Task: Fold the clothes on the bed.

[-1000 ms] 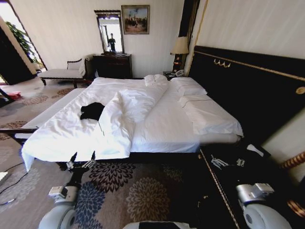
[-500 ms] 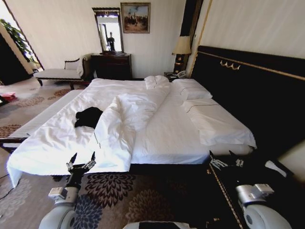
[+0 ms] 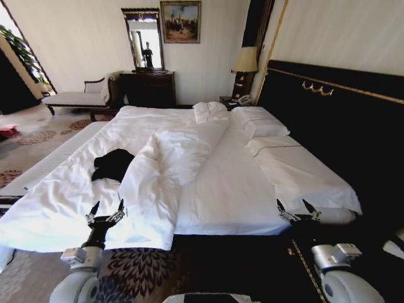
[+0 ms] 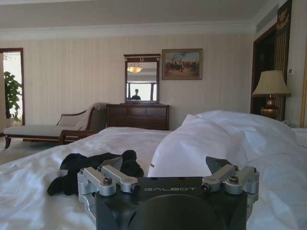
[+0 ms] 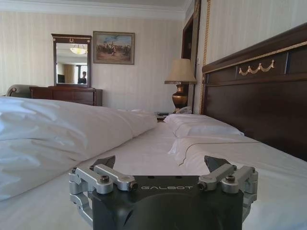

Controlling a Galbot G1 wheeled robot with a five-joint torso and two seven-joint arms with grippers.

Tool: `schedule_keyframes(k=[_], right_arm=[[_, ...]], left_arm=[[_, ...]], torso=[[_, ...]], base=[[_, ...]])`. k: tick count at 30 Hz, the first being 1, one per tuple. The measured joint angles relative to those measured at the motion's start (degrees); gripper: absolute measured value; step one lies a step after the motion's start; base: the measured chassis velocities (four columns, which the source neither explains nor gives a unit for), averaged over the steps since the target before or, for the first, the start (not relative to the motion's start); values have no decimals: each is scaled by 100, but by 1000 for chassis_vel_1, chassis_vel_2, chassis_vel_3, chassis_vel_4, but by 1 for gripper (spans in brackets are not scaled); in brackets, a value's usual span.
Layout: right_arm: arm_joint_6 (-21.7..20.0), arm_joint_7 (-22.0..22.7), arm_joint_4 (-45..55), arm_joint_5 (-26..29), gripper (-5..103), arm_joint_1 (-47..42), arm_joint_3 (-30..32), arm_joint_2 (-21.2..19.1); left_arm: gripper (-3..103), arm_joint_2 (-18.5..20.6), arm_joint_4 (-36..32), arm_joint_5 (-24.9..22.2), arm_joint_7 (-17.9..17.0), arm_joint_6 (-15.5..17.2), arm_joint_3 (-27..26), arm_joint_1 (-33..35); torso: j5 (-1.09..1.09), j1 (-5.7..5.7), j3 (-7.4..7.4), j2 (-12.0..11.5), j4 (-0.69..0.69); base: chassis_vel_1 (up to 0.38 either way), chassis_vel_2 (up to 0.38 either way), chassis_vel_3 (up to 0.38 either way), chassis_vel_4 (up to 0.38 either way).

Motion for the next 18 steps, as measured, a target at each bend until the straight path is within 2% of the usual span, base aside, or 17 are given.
schedule_keyframes(k=[5,18], right_arm=[[6,-4,-2,0,100,4,-5,-8],[9,19,6,-39,100,30,-17,15]], left_arm=[[100,52,-53,160,145,-150,-7,41],[100,51,-35,195,175,-203,18,55]], torso=[[-1,0,0,0,0],[0,0,0,0,1]], base=[[-196,183,186,-172],[-146,150,154,-144]])
